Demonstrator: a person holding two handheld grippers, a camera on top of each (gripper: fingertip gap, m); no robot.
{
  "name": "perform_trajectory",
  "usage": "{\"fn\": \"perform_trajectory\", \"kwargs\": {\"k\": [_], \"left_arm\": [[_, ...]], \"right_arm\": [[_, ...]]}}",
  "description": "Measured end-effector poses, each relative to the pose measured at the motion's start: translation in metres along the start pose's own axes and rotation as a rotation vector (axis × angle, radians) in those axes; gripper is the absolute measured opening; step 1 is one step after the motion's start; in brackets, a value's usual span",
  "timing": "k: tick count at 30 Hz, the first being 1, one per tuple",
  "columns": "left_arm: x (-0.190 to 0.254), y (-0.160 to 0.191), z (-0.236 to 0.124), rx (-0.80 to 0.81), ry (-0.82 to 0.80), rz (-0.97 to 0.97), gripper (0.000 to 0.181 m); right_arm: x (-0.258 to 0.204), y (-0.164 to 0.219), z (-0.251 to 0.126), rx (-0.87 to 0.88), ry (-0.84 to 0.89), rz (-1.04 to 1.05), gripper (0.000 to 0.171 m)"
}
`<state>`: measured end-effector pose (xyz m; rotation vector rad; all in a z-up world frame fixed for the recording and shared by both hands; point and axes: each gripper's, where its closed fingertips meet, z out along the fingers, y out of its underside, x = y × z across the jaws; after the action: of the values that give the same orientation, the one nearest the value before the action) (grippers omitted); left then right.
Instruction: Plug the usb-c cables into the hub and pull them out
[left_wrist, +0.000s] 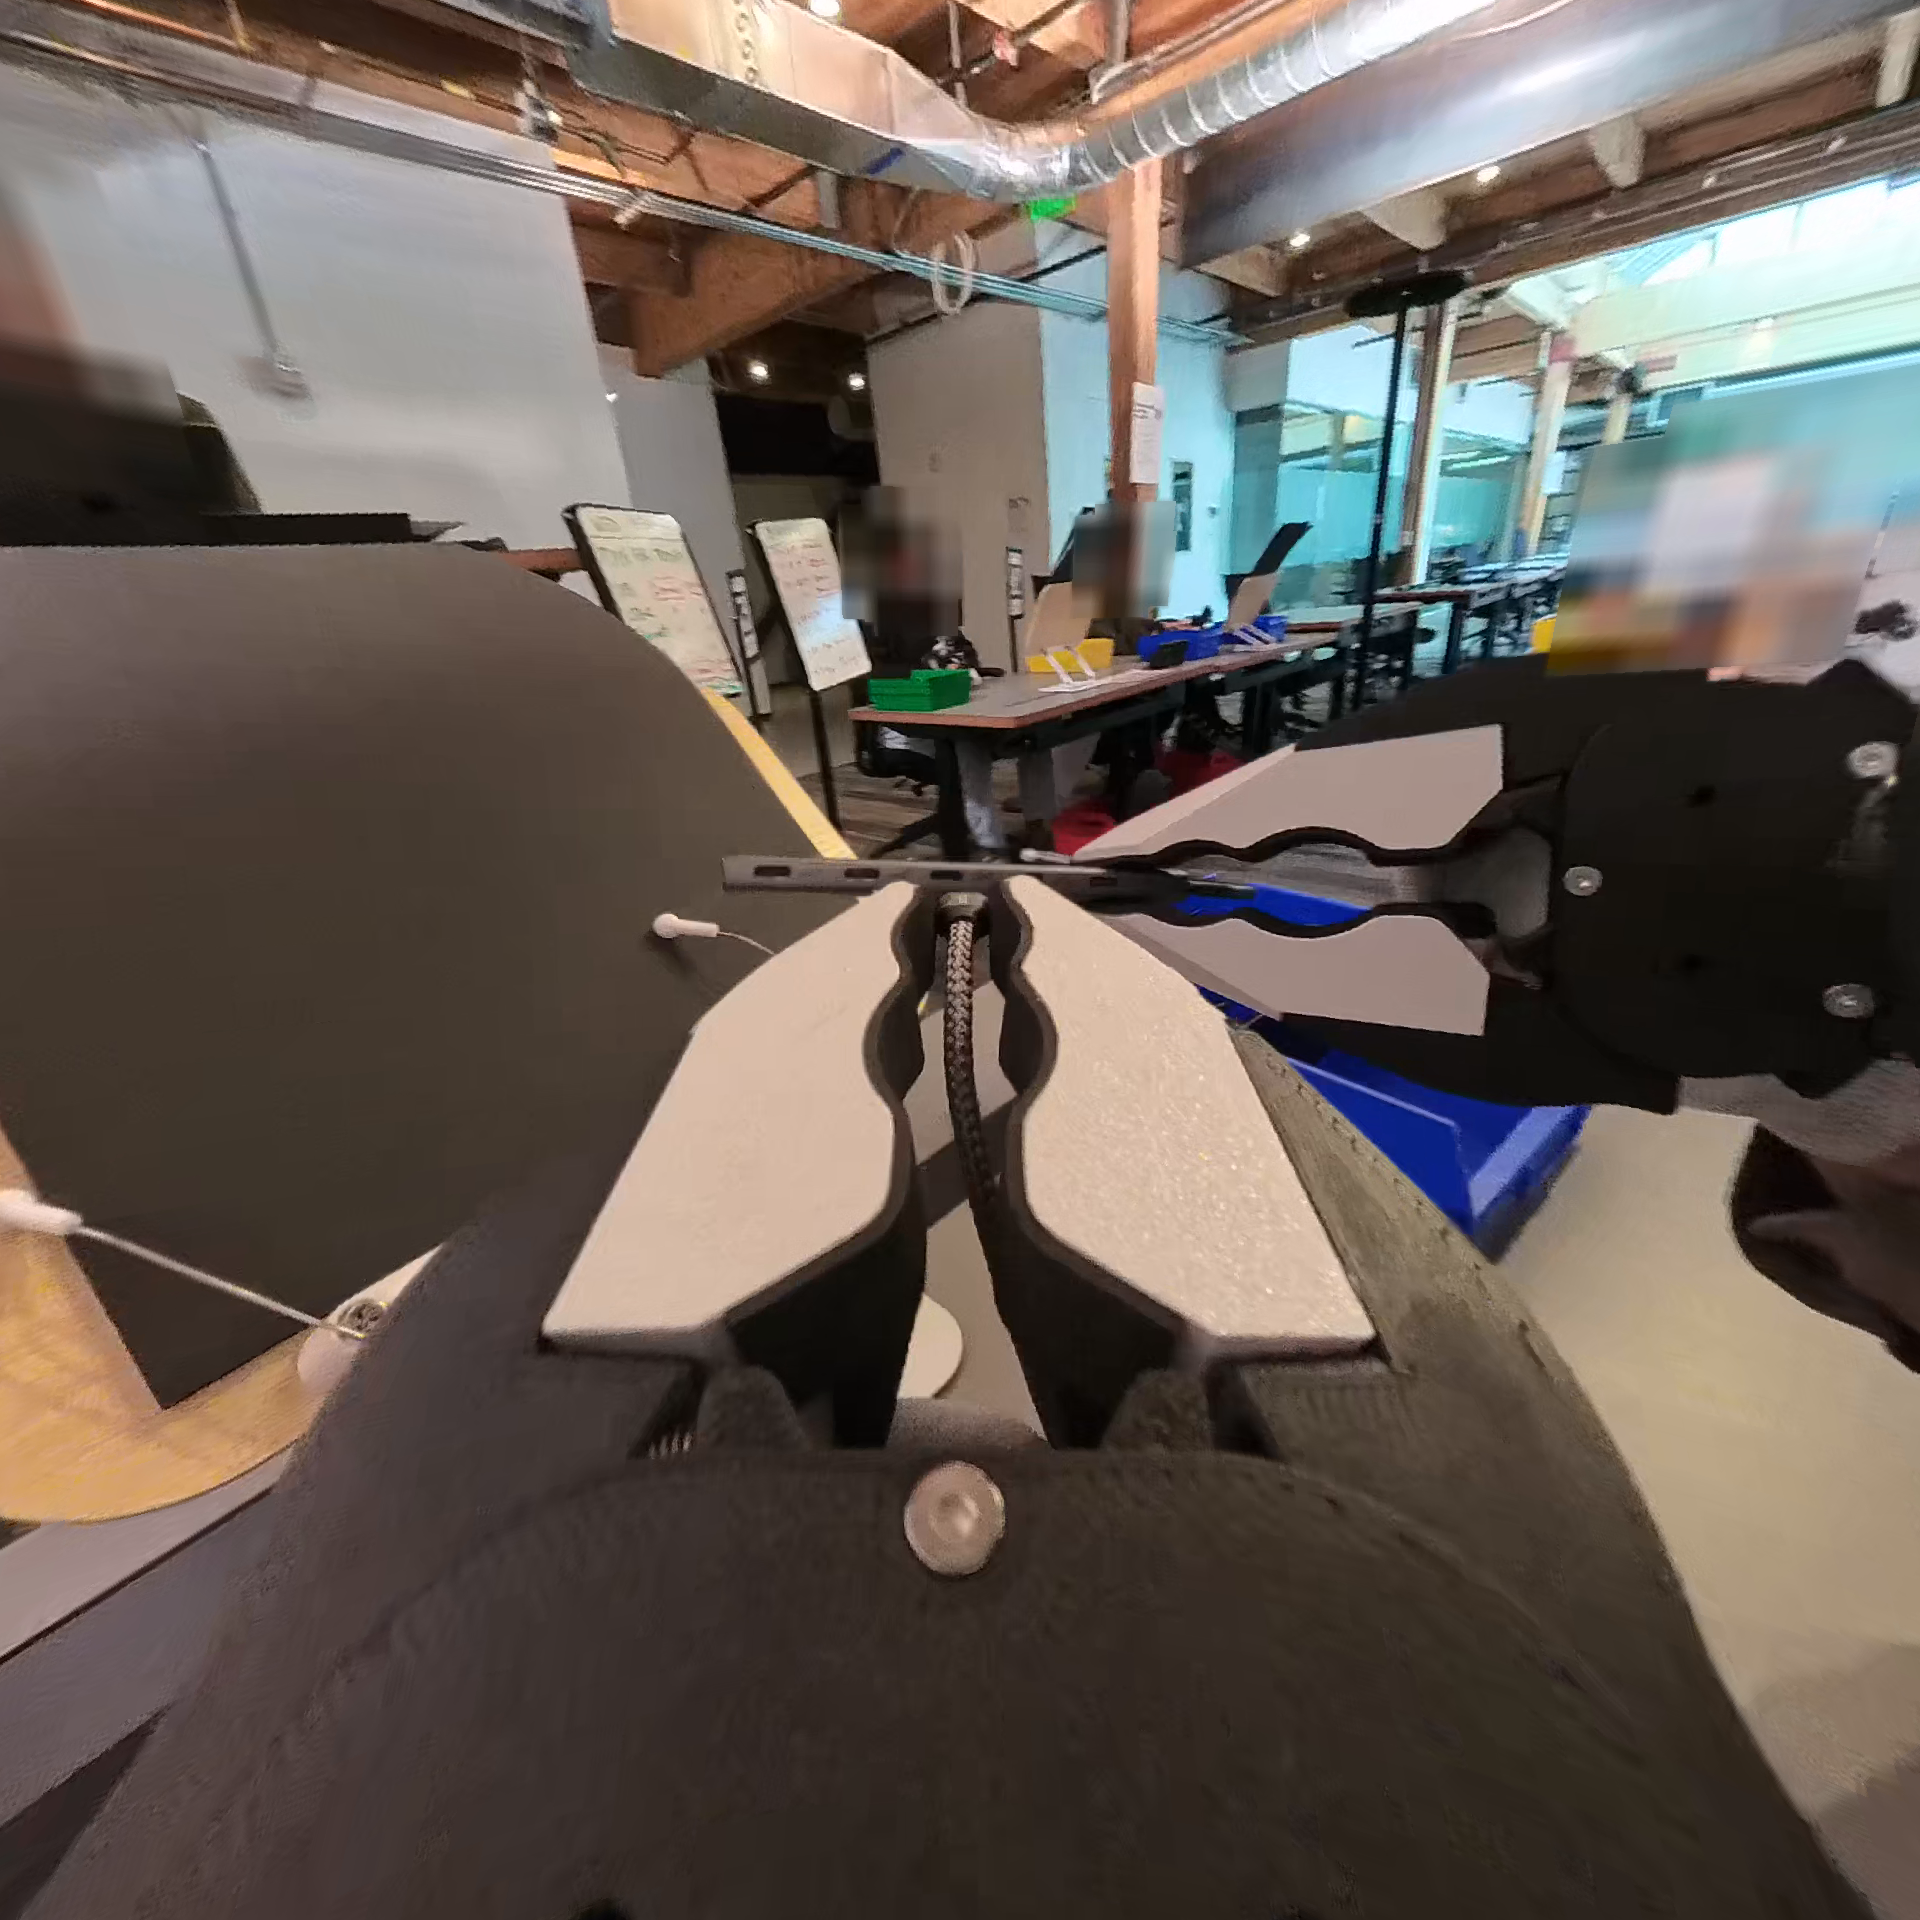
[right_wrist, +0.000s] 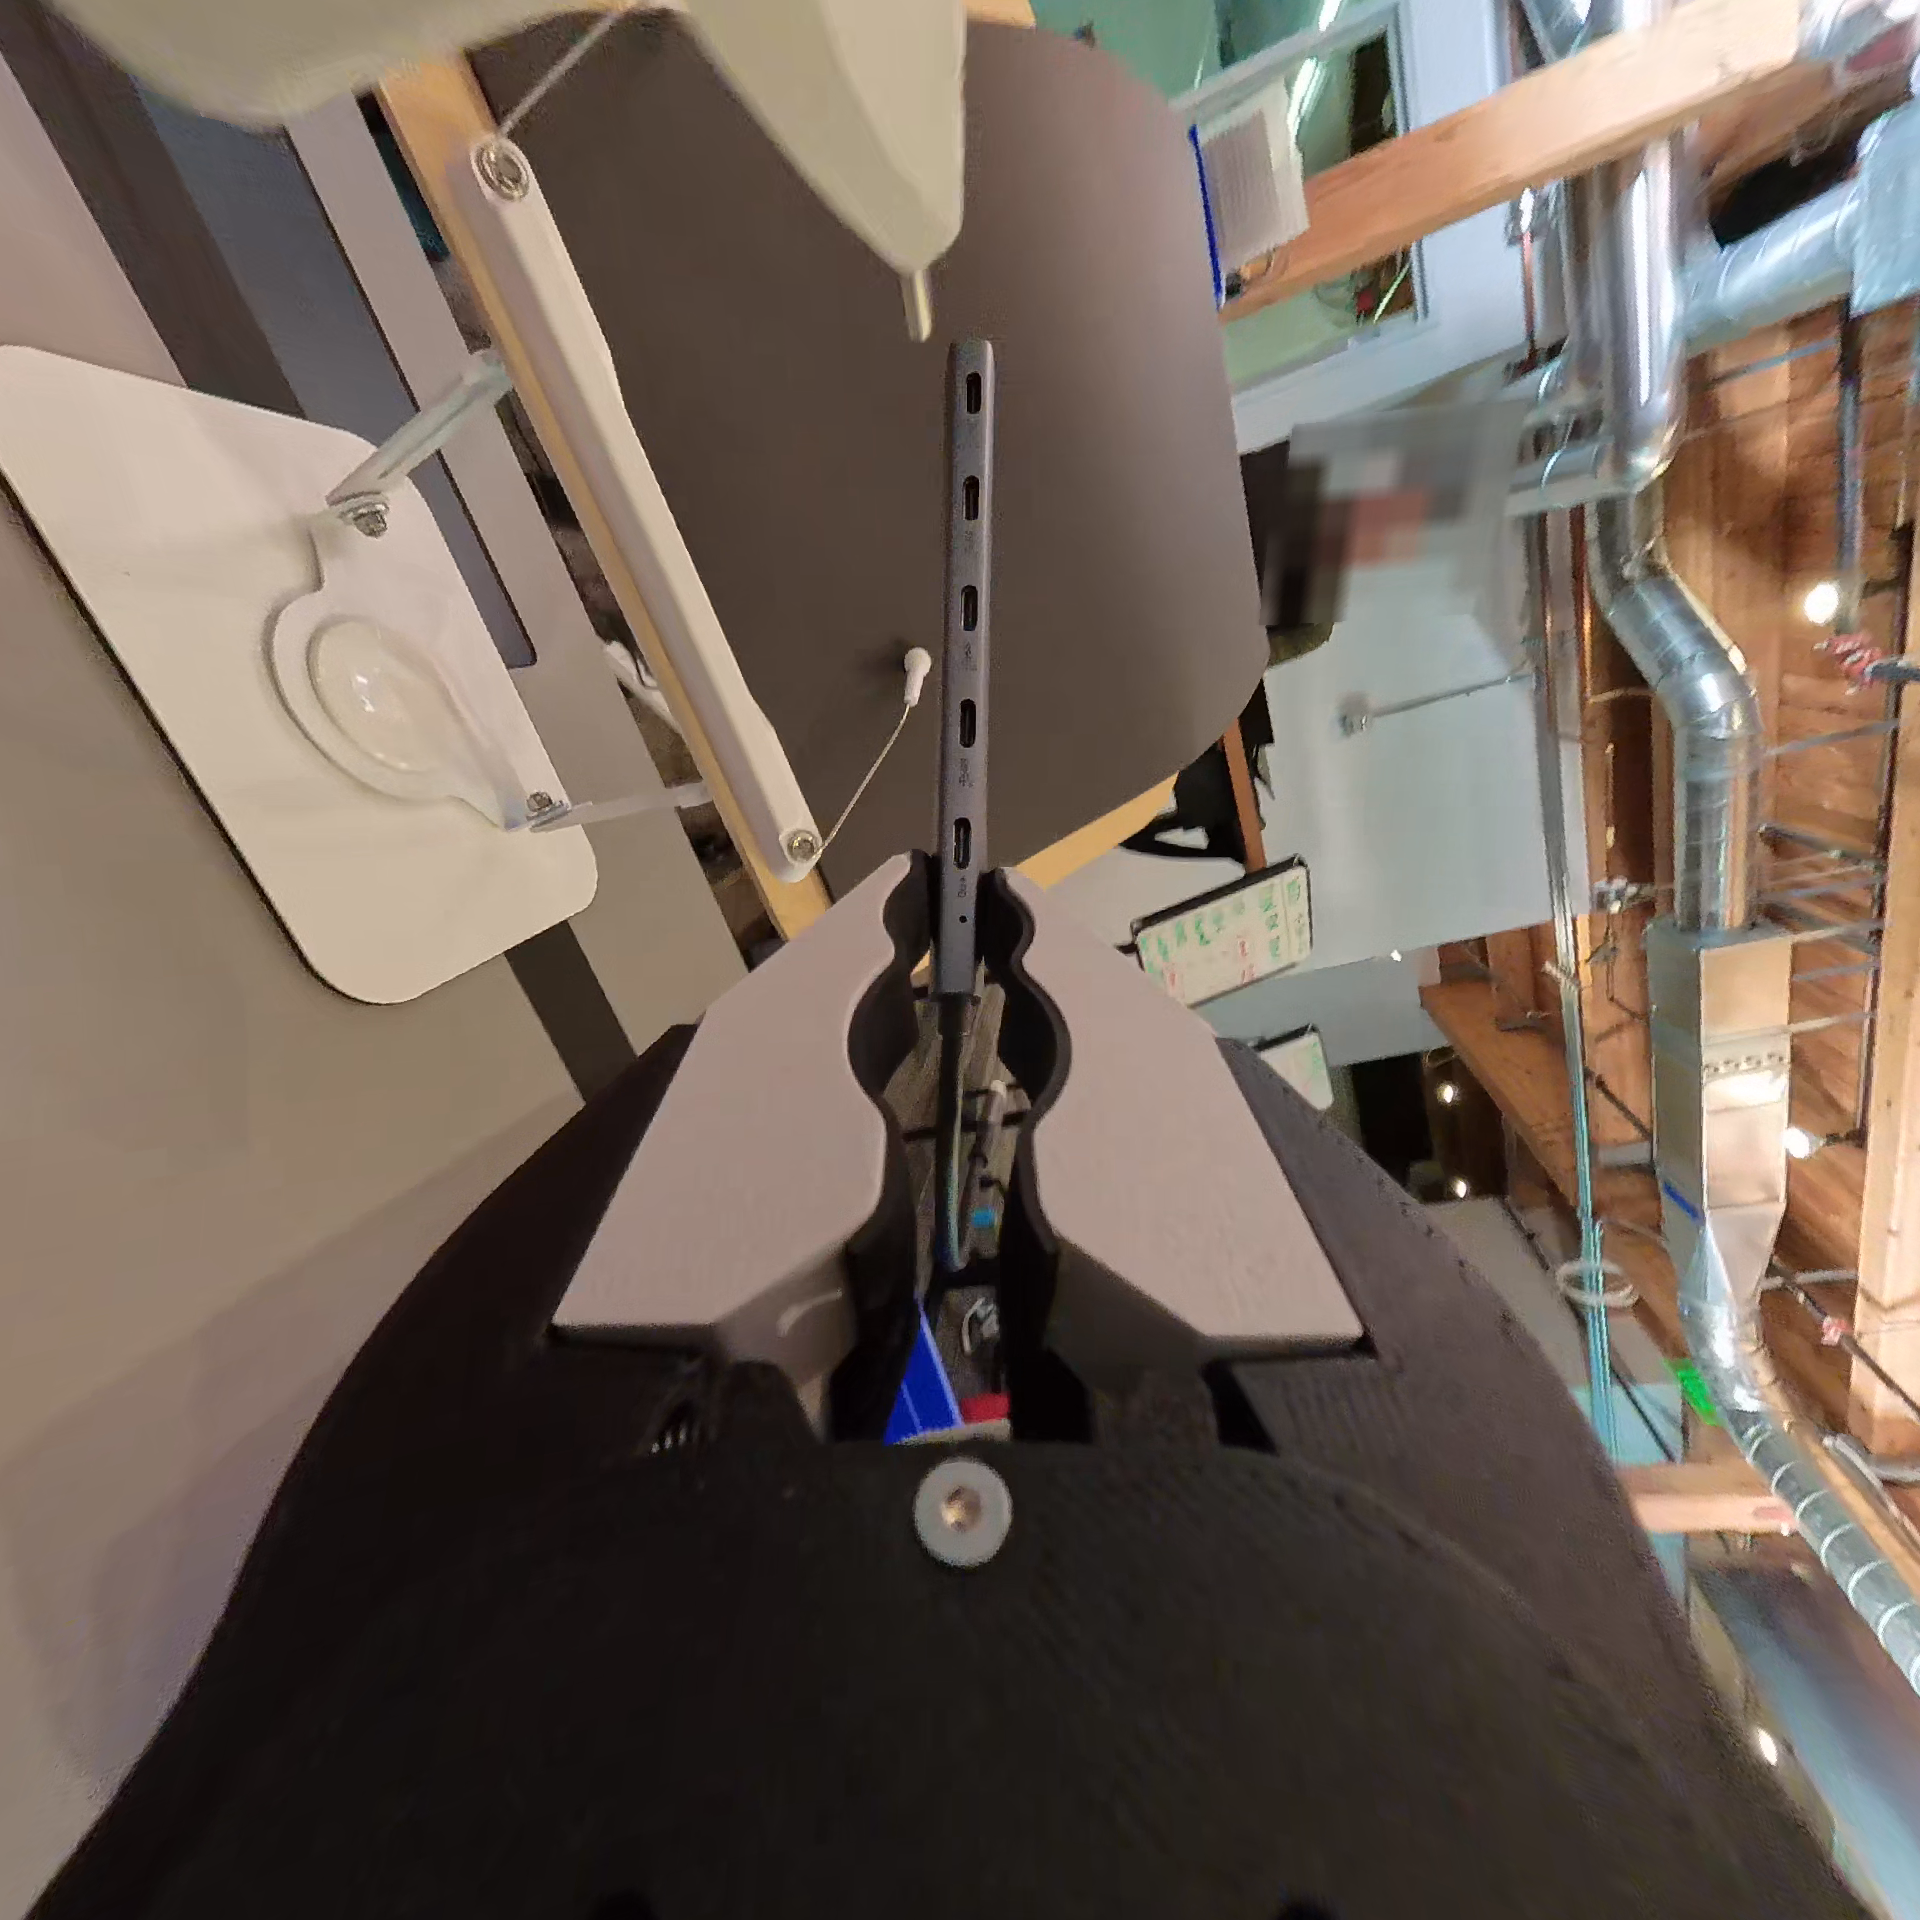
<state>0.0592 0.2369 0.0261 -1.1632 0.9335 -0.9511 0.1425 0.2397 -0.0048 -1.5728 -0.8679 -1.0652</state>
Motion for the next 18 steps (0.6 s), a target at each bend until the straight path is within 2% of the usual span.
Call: {"fn": "perform_trajectory", "kwargs": {"k": [1, 8, 18], "left_arm": [[0.001, 0.002, 0.002, 0.005, -0.019, 0.009, 0.01], [-0.001, 0.02, 0.009, 0.024, -0.138, 0.043, 0.01], [0.007, 0.037, 0.016, -0.001, -0.145, 0.067, 0.01]], "right_arm": [[0.0, 0.001, 0.0, -0.025, 0.003, 0.011, 0.007], [-0.017, -0.006, -0.001, -0.121, -0.027, 0.021, 0.007], [-0.034, -0.019, -0.002, -0.122, -0.043, -0.014, 0.007]]}}
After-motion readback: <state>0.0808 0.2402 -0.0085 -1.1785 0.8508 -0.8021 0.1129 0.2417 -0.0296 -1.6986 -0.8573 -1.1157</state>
